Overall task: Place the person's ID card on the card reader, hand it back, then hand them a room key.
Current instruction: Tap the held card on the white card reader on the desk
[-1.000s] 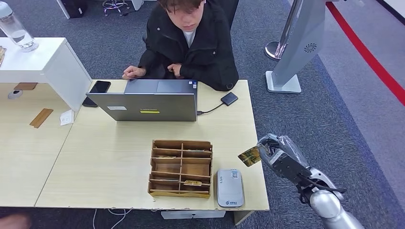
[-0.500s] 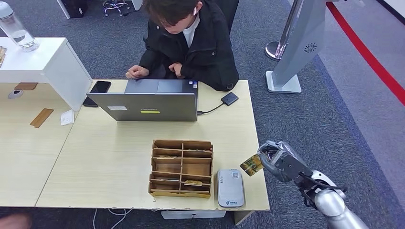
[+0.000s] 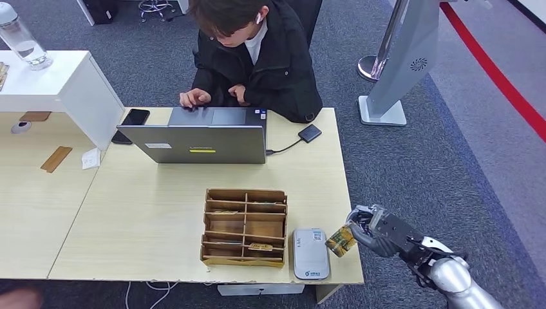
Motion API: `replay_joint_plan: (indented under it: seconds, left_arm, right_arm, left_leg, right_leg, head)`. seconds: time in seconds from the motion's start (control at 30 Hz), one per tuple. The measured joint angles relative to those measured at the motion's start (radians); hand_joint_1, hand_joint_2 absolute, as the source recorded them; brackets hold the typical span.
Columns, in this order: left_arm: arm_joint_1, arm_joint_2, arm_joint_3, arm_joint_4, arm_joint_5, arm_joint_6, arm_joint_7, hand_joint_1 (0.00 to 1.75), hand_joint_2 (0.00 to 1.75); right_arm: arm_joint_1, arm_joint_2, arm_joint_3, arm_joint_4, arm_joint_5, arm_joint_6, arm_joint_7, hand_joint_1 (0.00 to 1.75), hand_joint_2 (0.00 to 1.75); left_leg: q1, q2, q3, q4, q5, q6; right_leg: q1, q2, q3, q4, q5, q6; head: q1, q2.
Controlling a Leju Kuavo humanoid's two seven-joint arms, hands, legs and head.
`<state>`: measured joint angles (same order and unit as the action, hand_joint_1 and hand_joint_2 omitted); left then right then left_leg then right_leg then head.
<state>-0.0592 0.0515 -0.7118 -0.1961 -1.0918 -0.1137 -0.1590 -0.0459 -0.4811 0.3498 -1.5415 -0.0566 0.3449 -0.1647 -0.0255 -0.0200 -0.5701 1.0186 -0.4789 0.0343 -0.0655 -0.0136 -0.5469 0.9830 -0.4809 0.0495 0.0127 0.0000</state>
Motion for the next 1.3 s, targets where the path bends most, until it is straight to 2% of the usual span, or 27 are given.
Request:
replay_joint_plan:
  seconds: [0.33,0.53,0.87,1.3]
  left_arm:
    - [-0.002,0.000,0.000,0.000,-0.006,0.000,0.000,0.00,0.00]
    - [-0.005,0.000,0.000,0.000,-0.016,-0.001,-0.001,0.00,0.00]
    - [-0.008,0.000,0.000,0.000,-0.027,-0.003,-0.005,0.00,0.00]
    - [-0.010,0.000,0.000,0.000,-0.033,-0.003,-0.006,0.00,0.00]
  right_arm:
    - [-0.001,-0.006,0.036,0.025,-0.027,0.015,0.001,1.75,1.75]
    - [-0.014,0.001,0.095,0.063,-0.025,0.014,0.011,1.75,1.75]
    - [-0.081,0.077,0.183,0.157,-0.024,-0.011,0.037,1.75,1.75]
    - [-0.141,0.138,0.232,0.236,-0.044,-0.046,0.047,1.75,1.75]
  left_leg:
    - [0.000,0.000,0.000,0.000,0.000,0.000]
    - [0.000,0.000,0.000,0.000,0.000,0.000]
    - [0.000,0.000,0.000,0.000,0.000,0.000]
    - [0.000,-0.001,0.000,0.000,0.001,0.001]
  right_leg:
    - [0.000,0.000,0.000,0.000,0.000,0.000]
    - [0.000,0.000,0.000,0.000,0.000,0.000]
    - [0.000,0.000,0.000,0.000,0.000,0.000]
    - [0.000,-0.001,0.000,0.000,0.000,0.000]
  head:
    - [0.000,0.000]
    - [0.000,0.000]
    - [0.000,0.000]
    - [0.000,0.000]
